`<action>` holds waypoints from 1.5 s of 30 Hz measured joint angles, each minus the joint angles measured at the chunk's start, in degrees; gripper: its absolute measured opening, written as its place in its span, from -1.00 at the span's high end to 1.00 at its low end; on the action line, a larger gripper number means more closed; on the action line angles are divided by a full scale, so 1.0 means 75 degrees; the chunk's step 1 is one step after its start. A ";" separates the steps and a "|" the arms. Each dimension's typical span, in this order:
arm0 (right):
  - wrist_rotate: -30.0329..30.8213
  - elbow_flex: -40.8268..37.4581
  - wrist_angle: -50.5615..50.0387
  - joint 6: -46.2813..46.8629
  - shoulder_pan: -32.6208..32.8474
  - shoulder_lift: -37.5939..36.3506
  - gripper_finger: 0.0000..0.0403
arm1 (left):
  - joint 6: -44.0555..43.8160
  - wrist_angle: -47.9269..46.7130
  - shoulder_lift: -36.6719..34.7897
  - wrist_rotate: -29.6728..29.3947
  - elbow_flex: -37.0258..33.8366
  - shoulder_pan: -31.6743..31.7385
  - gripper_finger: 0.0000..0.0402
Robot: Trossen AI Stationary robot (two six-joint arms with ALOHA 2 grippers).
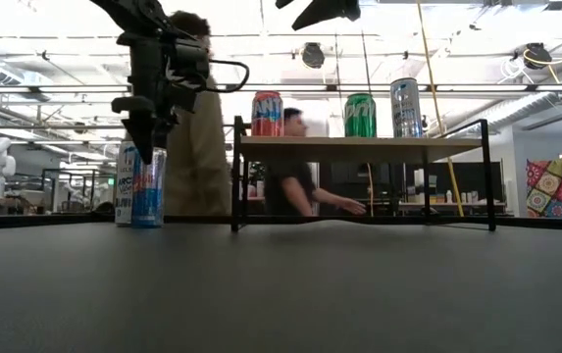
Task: Place canned beverage on shelf
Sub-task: Put the top blue soda can on the shelf
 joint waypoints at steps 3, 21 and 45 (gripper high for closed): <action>0.0000 0.0000 0.0000 0.0000 0.0000 0.0000 -0.23 | -0.0211 -0.0005 -0.0006 -0.0016 0.0000 0.0000 -0.08; -0.0646 0.0000 0.0100 -0.0147 -0.0366 0.0000 -0.23 | -0.2524 -0.0609 -0.0879 0.0046 -0.0012 -0.1077 -0.10; -0.2551 0.0003 0.1502 -0.0390 -0.0554 0.1173 -0.44 | -0.4399 -0.0650 -0.2066 0.0976 0.0944 -0.2158 -0.10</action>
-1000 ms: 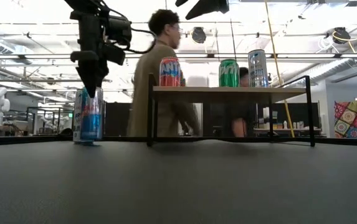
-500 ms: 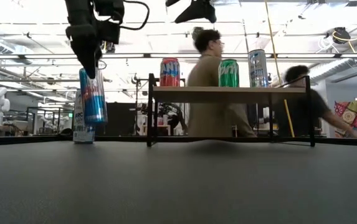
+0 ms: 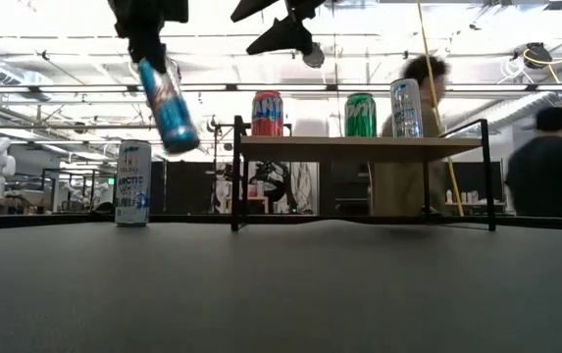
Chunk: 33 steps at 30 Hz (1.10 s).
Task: Place canned beverage on shelf
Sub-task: Put the top blue soda can on the shelf
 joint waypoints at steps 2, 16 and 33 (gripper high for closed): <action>-0.0034 -0.0001 0.0176 -0.0007 0.0003 0.0111 -0.54 | -0.0002 0.0017 0.0002 0.0078 0.0238 -0.0071 -0.10; -0.0296 0.0003 0.1387 -0.0277 0.0003 0.0546 -0.63 | -0.0409 0.0452 0.0001 0.0532 0.0990 -0.0816 -0.10; -0.0789 0.0000 0.1536 0.0220 0.0058 0.0821 -0.35 | -0.0812 0.1479 0.0005 0.0537 0.1014 -0.1307 -0.10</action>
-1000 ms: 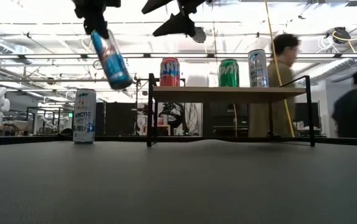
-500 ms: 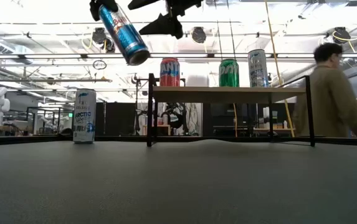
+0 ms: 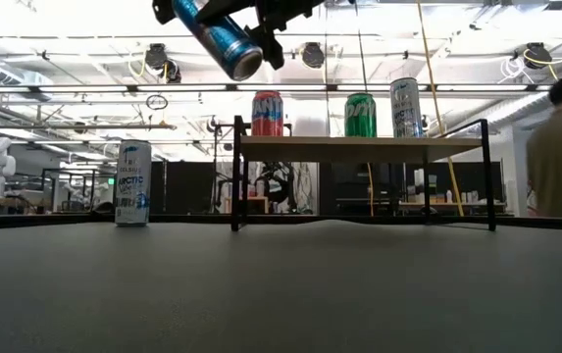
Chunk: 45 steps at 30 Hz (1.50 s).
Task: Place canned beverage on shelf
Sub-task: Put the top blue soda can on the shelf
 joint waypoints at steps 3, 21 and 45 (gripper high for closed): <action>-0.0023 0.0000 0.0000 0.0013 -0.0003 0.0000 -0.15 | 0.0002 -0.0030 0.0000 0.0009 0.0003 0.0000 -0.11; 0.0452 -0.0012 0.0046 -0.0355 -0.0431 -0.0956 -0.11 | -0.0382 0.1321 -0.0785 -0.0537 0.0017 0.0547 -0.67; -0.0629 -0.0002 0.1616 -0.1216 -0.0851 -0.1416 -0.14 | -0.0753 0.3852 -0.0765 0.0000 0.0006 0.0501 -0.69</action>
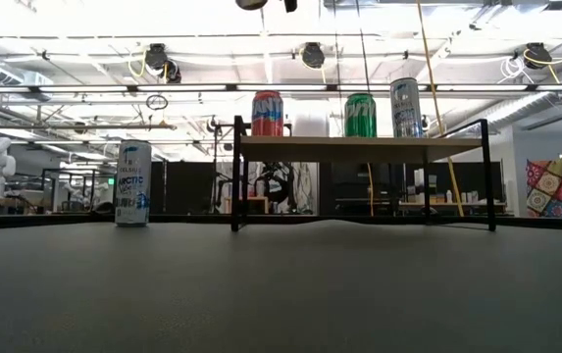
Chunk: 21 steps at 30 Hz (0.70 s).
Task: Place canned beverage on shelf
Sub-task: Put the top blue soda can on the shelf
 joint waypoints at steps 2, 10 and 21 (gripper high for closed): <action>-0.0017 -0.0001 0.0014 0.0003 -0.0010 0.0000 -0.14 | -0.0021 0.0106 0.0065 0.0000 -0.0006 0.0000 -0.69; -0.0052 -0.0001 -0.0020 0.0008 -0.0003 0.0038 -0.14 | -0.0026 0.0446 0.0354 0.0006 -0.0009 0.0000 -0.69; -0.0032 -0.0001 -0.0024 0.0040 -0.0004 0.0038 -0.14 | -0.0424 0.0776 0.0634 0.0217 -0.0009 0.0012 -0.69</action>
